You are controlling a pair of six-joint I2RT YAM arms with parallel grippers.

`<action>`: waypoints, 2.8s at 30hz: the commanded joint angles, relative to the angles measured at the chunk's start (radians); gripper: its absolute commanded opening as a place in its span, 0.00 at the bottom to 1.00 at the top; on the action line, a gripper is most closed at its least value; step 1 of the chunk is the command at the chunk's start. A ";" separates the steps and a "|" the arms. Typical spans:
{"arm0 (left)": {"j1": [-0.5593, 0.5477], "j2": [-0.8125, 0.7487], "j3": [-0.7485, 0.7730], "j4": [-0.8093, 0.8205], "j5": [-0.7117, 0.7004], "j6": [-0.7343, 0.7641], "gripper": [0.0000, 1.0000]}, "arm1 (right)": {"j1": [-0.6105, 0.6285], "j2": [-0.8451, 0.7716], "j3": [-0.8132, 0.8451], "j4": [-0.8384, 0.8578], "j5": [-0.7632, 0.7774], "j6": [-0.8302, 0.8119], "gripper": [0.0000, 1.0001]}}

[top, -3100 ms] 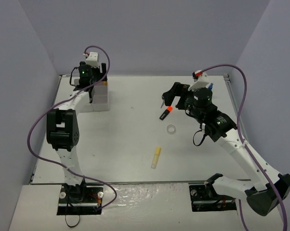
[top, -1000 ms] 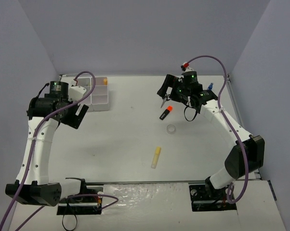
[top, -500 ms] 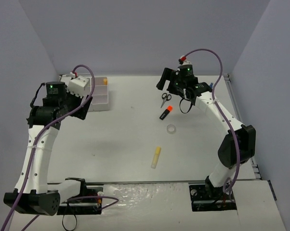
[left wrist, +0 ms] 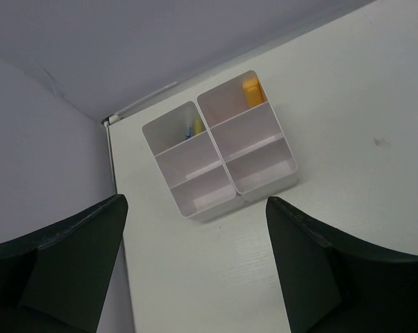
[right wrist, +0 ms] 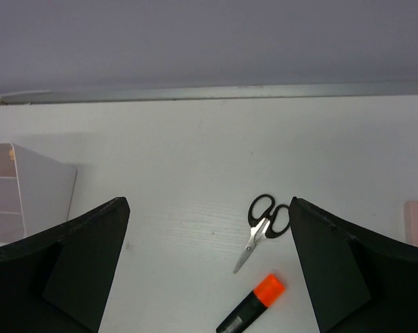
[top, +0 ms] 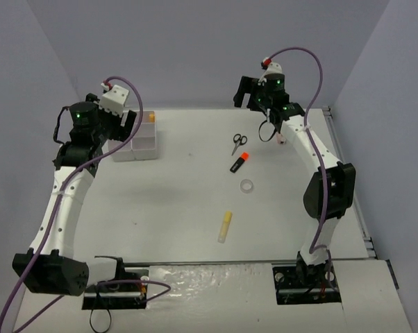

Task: Sort the stationery into containers
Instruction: Pick up the pen from the center of the board.

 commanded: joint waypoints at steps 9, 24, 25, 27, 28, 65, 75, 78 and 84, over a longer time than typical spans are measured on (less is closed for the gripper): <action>-0.036 0.125 0.088 0.199 -0.071 0.013 0.78 | -0.033 0.088 0.109 0.122 0.041 0.025 0.96; -0.072 0.271 0.106 -0.045 -0.033 0.144 0.78 | -0.078 0.033 0.087 -0.154 0.180 0.155 0.94; -0.074 0.277 0.110 -0.036 -0.039 0.132 0.78 | -0.081 0.019 0.078 -0.191 0.196 0.161 0.93; -0.075 0.278 0.111 -0.001 -0.045 0.093 0.78 | -0.082 -0.017 0.051 -0.267 0.221 0.166 0.92; -0.076 0.276 0.107 0.014 -0.043 0.066 0.78 | -0.082 -0.030 0.023 -0.290 0.220 0.168 0.92; -0.174 0.470 0.467 -0.409 0.080 -0.052 0.71 | 0.101 -0.120 -0.182 -0.308 0.225 0.211 0.88; -0.232 0.324 0.271 -0.359 0.011 0.031 0.71 | 0.197 -0.007 -0.129 -0.307 0.271 0.292 0.88; -0.246 0.312 0.258 -0.323 0.030 -0.060 0.71 | 0.206 0.001 -0.157 -0.308 0.316 0.332 0.87; -0.252 0.235 0.132 -0.276 0.065 -0.130 0.71 | 0.175 0.047 -0.230 -0.314 0.345 0.376 0.87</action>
